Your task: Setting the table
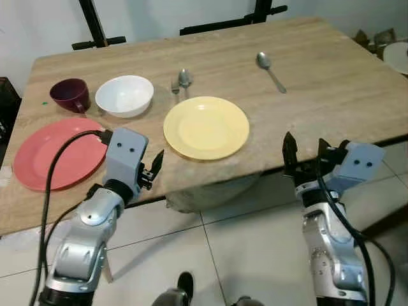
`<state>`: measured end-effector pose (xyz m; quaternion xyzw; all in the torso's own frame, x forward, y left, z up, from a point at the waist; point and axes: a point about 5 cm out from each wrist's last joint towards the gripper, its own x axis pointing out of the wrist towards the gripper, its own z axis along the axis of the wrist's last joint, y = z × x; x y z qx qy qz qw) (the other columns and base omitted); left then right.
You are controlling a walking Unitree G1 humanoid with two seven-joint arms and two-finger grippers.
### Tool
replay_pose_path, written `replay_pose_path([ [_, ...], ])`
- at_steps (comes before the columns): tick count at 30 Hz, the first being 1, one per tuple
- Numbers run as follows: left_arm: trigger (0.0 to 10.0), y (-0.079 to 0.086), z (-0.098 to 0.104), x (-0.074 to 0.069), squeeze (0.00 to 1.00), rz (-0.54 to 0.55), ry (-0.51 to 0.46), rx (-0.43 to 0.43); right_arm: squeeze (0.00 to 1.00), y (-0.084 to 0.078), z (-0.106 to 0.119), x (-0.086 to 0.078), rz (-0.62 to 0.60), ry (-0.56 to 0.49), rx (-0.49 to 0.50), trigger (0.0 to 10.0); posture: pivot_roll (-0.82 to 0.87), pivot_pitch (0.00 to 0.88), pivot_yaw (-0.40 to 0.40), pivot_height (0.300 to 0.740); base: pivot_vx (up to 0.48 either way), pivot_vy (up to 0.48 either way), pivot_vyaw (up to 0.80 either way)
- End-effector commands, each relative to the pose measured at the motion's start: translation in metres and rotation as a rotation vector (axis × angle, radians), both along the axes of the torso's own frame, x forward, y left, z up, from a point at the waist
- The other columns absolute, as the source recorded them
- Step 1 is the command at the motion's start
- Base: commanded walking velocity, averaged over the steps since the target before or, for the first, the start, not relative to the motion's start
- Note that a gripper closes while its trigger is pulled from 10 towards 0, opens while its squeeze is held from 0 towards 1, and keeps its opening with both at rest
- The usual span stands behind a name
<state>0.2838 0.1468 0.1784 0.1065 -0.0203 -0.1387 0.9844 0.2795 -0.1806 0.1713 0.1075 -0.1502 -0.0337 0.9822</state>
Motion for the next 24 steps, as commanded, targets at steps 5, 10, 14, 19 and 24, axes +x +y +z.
replay_pose_path([
  [5,10.0,0.0029,-0.0079,-0.0008,0.00,0.011,0.032,0.014,0.00,0.0009,-0.0041,-0.0012,0.005,0.018,-0.003,10.0,-0.10,0.038,0.102,0.740,-0.424,0.000,0.00],
  [10,10.0,0.0029,-0.0084,-0.0006,0.00,0.013,0.034,0.013,0.00,-0.0009,-0.0035,-0.0005,0.000,0.016,-0.007,10.0,-0.10,0.038,0.105,0.740,-0.422,0.000,0.00],
  [14,10.0,0.0015,-0.0079,-0.0005,0.00,0.007,0.034,0.015,0.00,-0.0007,-0.0028,0.0000,-0.001,0.014,-0.008,10.0,-0.10,0.041,0.105,0.740,-0.424,0.000,0.00],
  [19,10.0,0.0020,-0.0074,-0.0002,0.00,0.014,0.035,0.015,0.00,-0.0009,-0.0031,-0.0001,0.000,0.017,-0.009,10.0,-0.10,0.053,0.100,0.740,-0.413,0.000,0.00],
  [24,10.0,0.0022,-0.0134,-0.0017,0.00,0.020,0.085,0.000,0.00,-0.0008,-0.0036,0.0004,0.003,0.020,-0.011,10.0,-0.10,0.053,0.097,0.740,-0.056,0.000,0.00],
])
